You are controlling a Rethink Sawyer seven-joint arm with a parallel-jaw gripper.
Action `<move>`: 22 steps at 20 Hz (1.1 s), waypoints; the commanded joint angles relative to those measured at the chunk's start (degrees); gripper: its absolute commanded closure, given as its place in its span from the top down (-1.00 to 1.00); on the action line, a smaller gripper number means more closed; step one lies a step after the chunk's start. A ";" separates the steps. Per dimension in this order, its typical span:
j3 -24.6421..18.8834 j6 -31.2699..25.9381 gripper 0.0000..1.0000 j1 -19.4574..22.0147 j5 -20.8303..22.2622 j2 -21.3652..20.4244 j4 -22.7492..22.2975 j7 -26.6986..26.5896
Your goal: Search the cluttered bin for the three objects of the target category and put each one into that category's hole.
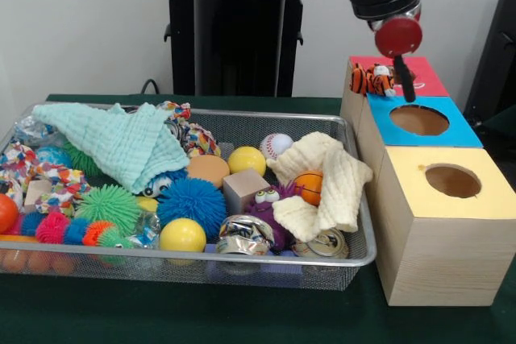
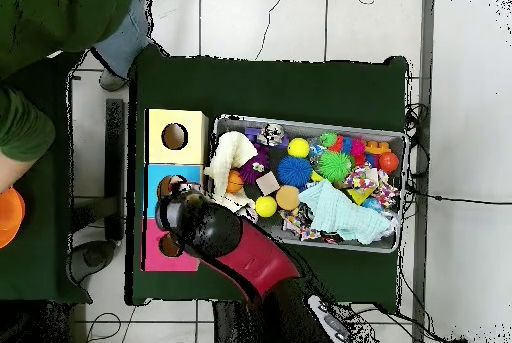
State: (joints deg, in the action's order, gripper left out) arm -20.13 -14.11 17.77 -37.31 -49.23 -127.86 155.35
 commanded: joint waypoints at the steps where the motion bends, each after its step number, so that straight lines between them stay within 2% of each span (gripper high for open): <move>1: -6.77 -4.80 1.00 -0.06 -3.93 -2.61 -3.44 7.47; 5: -3.40 -8.84 1.00 -1.58 -2.32 -3.65 -2.97 8.18; 7: 0.85 -10.70 1.00 -2.58 0.61 -3.35 -1.99 7.84; 8: 4.82 -12.82 1.00 -4.39 3.46 -3.04 -0.08 8.42; 11: 9.38 -15.21 1.00 -6.44 6.25 -2.97 1.70 9.23; 12: 12.59 -17.00 1.00 -8.11 8.45 -2.67 3.37 10.21; 14: 15.97 -19.05 1.00 -10.13 10.74 -2.54 5.26 11.49; 20: 25.27 -22.05 1.00 -15.77 16.07 0.32 11.04 14.14; 22: 25.82 -20.67 1.00 -15.56 15.49 0.91 10.98 13.55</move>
State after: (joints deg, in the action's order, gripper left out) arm -2.65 -32.14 2.62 -24.28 -50.89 -125.20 155.35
